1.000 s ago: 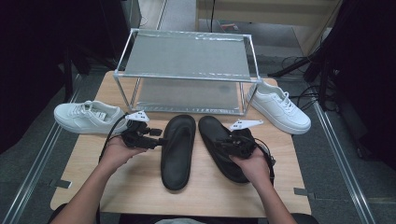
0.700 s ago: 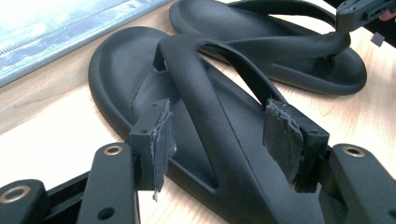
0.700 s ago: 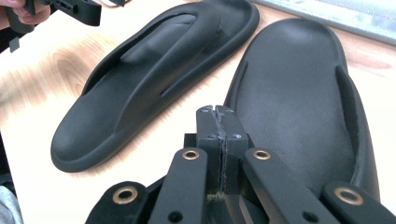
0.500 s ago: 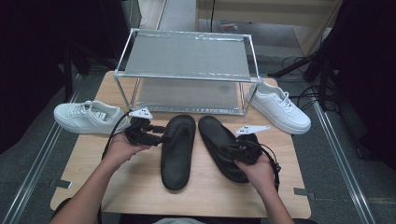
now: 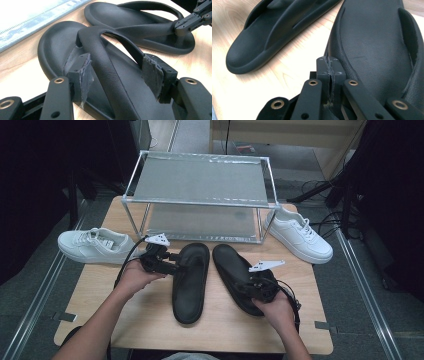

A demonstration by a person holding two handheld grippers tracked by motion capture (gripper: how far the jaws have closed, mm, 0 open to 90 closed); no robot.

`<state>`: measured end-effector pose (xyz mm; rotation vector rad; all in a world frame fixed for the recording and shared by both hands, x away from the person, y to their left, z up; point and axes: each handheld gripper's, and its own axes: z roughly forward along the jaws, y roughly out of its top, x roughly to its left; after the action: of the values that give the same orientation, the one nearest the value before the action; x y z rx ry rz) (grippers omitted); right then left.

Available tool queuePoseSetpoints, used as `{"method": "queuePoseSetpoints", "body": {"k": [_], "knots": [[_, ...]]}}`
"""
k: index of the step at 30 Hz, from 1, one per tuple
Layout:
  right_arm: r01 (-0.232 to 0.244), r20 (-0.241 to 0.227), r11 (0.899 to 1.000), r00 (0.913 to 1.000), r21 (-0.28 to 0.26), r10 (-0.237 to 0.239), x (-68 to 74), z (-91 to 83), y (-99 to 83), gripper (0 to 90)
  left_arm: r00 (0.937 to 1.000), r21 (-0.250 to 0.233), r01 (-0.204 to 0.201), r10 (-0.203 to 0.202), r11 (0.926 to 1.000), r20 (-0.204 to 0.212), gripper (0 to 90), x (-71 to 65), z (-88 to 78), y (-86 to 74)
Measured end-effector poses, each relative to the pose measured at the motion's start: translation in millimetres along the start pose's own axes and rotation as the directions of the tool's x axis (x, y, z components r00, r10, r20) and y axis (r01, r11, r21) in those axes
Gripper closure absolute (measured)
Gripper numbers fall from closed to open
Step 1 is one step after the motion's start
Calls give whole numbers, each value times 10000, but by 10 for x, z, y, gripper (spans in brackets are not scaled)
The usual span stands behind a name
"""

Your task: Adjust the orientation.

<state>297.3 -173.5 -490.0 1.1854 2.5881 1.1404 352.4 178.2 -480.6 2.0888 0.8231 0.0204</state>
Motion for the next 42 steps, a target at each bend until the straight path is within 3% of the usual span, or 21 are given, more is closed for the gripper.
{"method": "queuePoseSetpoints", "body": {"k": [5, 15, 20, 23, 28, 30, 35, 42], "knots": [[-37, 112, 10000, 9999, 53, 36, -32, -19, 2, 900, 10000, 57, -23, 24, 10000, -70, 410, 5, -11, -6], [-718, 882, 9973, 9934, -150, 728, -275, -167, -23, 900, 9999, 25, 7, -6, 10000, -104, 409, 10, -18, -11], [-1138, 1344, 9929, 9840, -335, 1173, -444, -237, -45, 900, 10000, 32, 0, 0, 10000, -99, 410, 8, -16, -10], [-1232, 1458, 9917, 9811, -369, 1273, -481, -246, -45, 900, 10000, 52, -15, 15, 10000, -66, 410, 5, -16, -10], [-1500, 2008, 9880, 9674, -373, 1544, -556, -271, -58, 900, 9999, 41, -38, 39, 10000, -115, 409, 6, -22, -8], [-1526, 2019, 9874, 9666, -423, 1581, -556, -275, -56, 900, 9999, 17, -25, 26, 10000, -123, 408, 6, -24, -9], [-1239, 1638, 9862, 9764, -1097, 1408, -479, -287, 17, 900, 9998, 11, 0, 0, 10000, -192, 408, 1, -54, -37], [-891, 1333, 9893, 9856, -1158, 1043, -410, -149, 147, 900, 9992, -136, 78, -83, 9999, -383, 408, -2, -147, -111]]}}
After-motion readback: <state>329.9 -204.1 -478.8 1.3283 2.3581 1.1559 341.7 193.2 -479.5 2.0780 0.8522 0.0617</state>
